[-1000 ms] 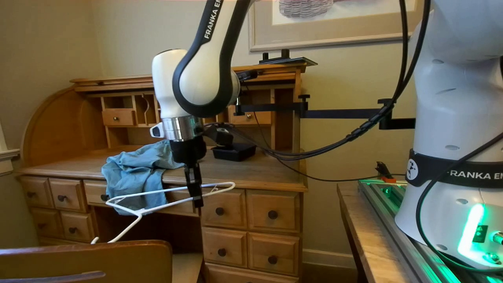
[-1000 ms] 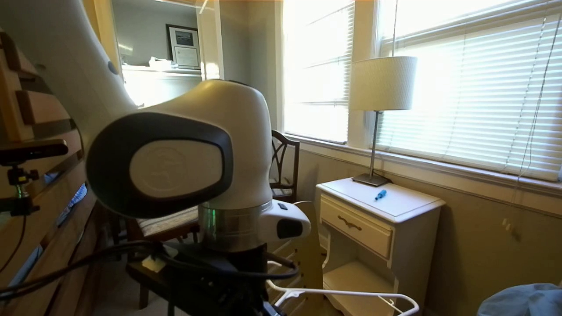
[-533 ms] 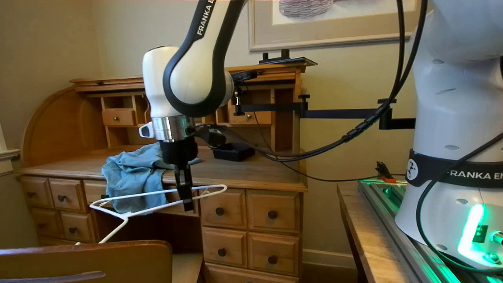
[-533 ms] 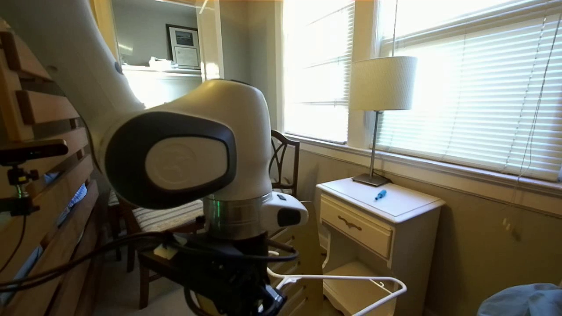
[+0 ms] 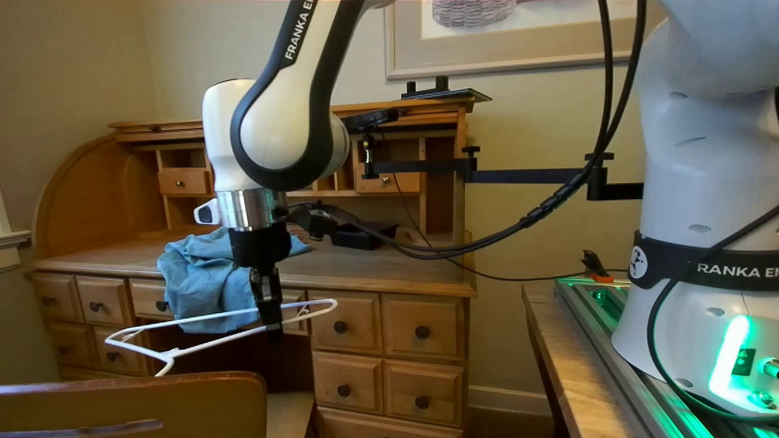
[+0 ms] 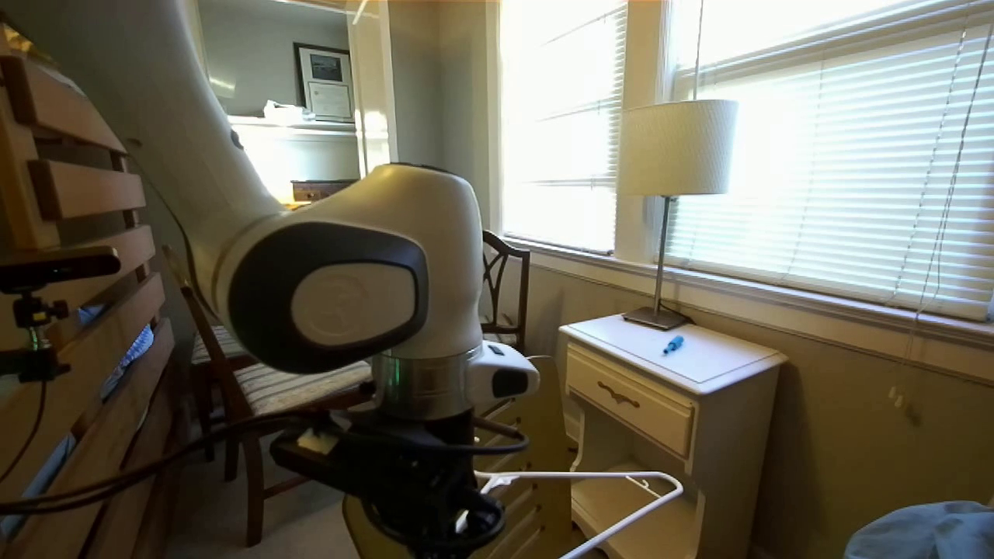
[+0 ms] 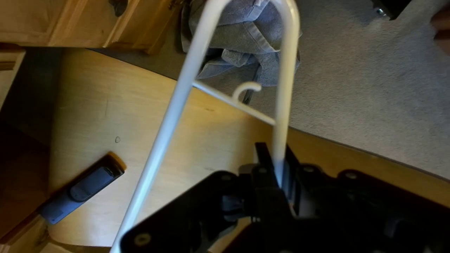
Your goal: Put the hanger on the backrest of the chair
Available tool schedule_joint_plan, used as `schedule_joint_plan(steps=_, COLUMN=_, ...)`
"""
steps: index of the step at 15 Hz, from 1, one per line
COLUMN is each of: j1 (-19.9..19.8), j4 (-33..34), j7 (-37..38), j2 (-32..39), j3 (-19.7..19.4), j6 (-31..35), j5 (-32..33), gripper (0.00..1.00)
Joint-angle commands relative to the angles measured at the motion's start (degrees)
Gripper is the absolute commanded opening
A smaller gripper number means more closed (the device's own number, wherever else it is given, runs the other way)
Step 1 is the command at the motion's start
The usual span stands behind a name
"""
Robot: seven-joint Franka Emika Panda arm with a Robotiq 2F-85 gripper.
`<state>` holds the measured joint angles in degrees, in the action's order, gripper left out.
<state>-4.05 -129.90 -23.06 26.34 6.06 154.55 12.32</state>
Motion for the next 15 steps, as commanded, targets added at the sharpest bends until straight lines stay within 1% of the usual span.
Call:
schedule_joint_plan(steps=1, j1=-0.7, j4=2.2, j7=-2.8, j2=1.9, j3=1.2, j6=-0.7, j5=-1.6, gripper=0.02)
schedule_joint_plan(steps=11, j1=-0.4, j4=5.2, j7=-5.2, j2=4.6, j3=3.2, j6=-3.3, j5=-1.5, gripper=0.02)
schedule_joint_plan(steps=15, j1=-0.4, j4=6.7, j7=-5.9, j2=5.1, j3=3.7, j6=-6.3, j5=-1.9, gripper=0.02)
